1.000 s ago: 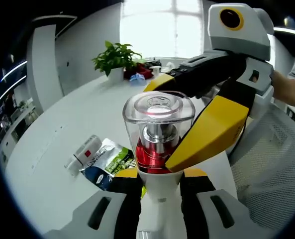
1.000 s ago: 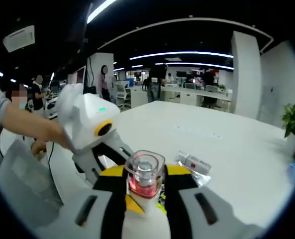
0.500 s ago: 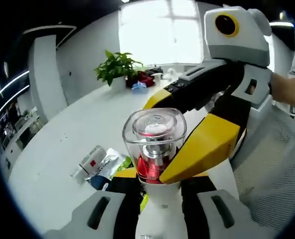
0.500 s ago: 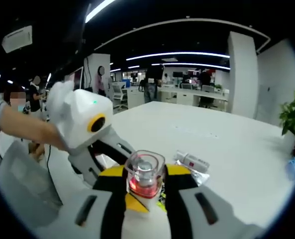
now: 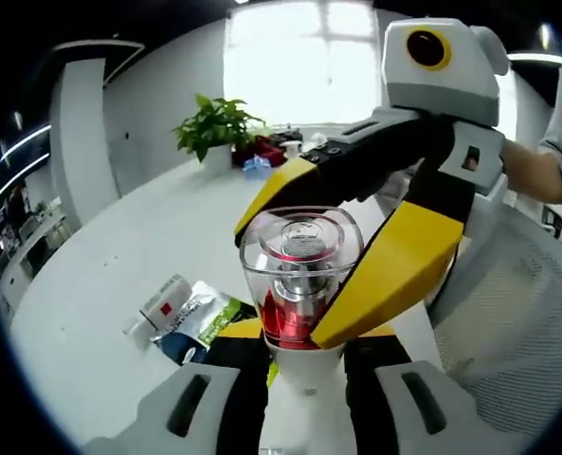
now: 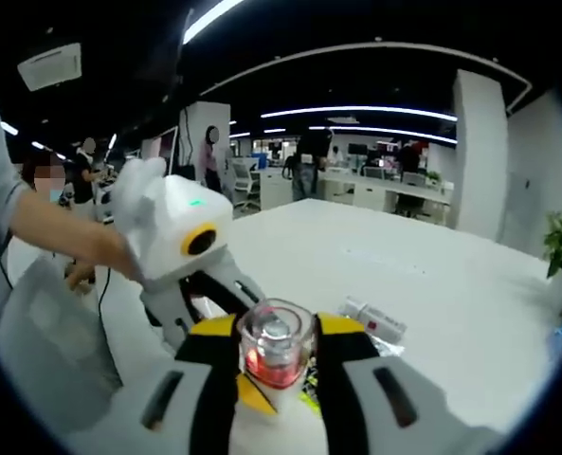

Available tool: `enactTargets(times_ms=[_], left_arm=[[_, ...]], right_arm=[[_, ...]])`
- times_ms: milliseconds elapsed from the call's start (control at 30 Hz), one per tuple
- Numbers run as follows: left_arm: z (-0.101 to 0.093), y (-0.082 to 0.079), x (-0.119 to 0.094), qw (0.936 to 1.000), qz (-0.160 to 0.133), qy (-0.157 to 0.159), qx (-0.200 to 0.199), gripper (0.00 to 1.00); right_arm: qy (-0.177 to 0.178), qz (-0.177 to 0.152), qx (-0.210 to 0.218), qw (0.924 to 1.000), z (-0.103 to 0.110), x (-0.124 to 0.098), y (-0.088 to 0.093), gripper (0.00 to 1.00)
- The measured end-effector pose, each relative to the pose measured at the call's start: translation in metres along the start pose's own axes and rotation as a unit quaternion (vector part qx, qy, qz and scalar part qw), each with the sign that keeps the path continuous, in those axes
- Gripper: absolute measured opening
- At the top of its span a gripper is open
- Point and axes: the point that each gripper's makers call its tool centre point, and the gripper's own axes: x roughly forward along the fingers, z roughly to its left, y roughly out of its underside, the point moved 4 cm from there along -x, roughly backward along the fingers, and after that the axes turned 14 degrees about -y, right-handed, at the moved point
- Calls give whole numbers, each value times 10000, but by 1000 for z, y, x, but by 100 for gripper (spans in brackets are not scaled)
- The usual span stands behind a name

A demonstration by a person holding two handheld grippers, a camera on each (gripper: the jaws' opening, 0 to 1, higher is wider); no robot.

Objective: Arrange the skincare products in the storage area until every visible bottle or jar stands upright without overlapping.

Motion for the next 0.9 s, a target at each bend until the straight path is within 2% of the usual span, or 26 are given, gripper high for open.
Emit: enactTargets(times_ms=[300,433,633,900], left_arm=[[-1,2,-3,9995,70,-179,238,28],[1,11,-11,9992,245,-219,238,35],[5,14,-29,9988,279,-408,63,37],[10,23,-49,9966,455,-681,-105,42]], right_arm=[[53,-1,69,10000,1,-1,0,30],[40,20,67,10000,1,-1,0,31],[19,36,83,10000,1,0,0,32],[26,121,152,9998,1,-5,1,39]])
